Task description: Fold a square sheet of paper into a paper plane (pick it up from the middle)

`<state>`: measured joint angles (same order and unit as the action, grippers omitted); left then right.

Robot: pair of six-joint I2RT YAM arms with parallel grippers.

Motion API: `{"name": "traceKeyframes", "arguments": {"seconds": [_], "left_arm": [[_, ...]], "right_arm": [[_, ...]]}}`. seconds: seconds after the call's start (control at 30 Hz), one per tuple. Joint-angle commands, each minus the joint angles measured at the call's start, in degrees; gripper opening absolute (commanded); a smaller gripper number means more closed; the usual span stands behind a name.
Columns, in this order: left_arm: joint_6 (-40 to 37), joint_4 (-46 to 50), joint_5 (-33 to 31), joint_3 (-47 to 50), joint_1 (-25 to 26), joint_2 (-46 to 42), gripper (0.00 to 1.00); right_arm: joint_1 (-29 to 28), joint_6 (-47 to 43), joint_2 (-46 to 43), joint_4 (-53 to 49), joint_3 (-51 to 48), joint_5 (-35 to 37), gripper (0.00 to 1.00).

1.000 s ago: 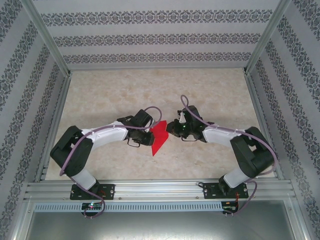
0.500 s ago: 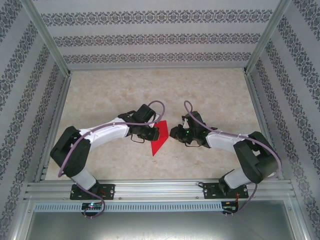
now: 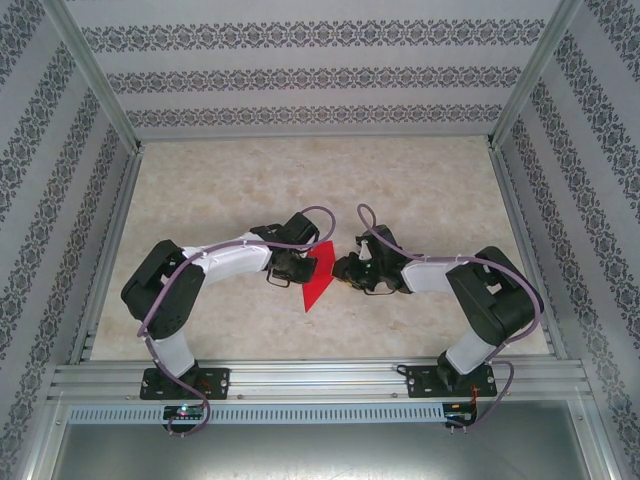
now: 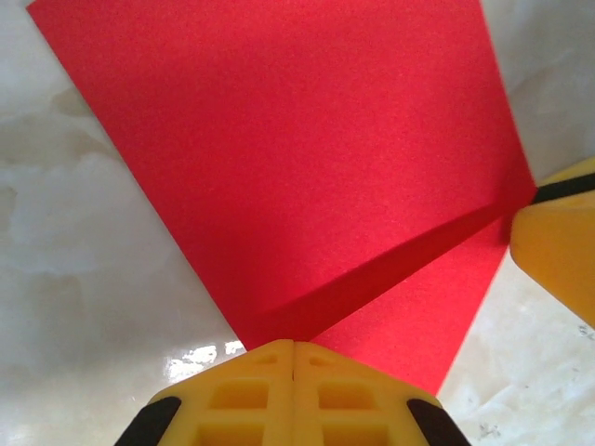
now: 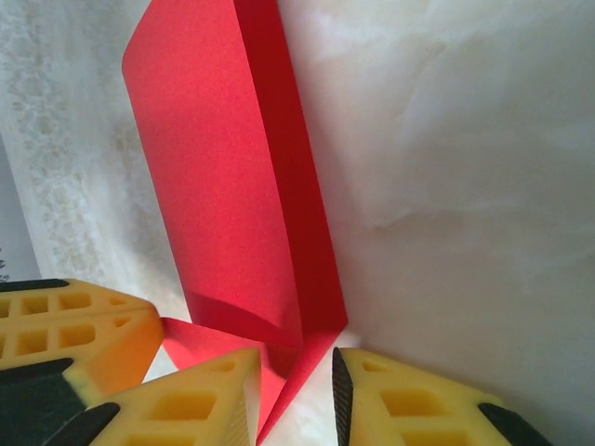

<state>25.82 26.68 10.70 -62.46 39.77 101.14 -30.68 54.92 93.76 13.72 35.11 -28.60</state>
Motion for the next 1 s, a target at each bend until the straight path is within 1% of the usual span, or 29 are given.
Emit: {"name": "traceKeyframes", "arguments": {"seconds": [0.0,0.27,0.57,0.67,0.73,0.97], "left_arm": [[0.7,2.15,-2.0,-0.72,0.32,0.97,0.06],[0.81,1.71,-1.8,-0.24,0.38,1.03,0.05],[1.95,0.23,-3.57,2.57,0.32,-2.98,0.07],[2.46,-0.56,-4.17,3.83,0.39,-4.95,0.07],[2.48,-1.2,-4.67,4.81,0.4,-6.8,0.08],[2.48,-4.99,-4.98,8.93,0.4,-13.06,0.12]], "right_arm": [[-0.83,0.45,1.4,2.4,2.12,-1.53,0.28],[-1.72,1.44,3.7,6.76,3.29,-3.42,0.28],[-2.78,-3.28,7.27,5.76,5.58,-7.67,0.28],[-3.31,-4.9,8.57,3.22,6.82,-6.98,0.22],[-3.38,-4.61,8.64,3.33,6.88,-6.53,0.19],[-3.95,-2.55,6.09,3.59,6.66,-3.41,0.08]]}}
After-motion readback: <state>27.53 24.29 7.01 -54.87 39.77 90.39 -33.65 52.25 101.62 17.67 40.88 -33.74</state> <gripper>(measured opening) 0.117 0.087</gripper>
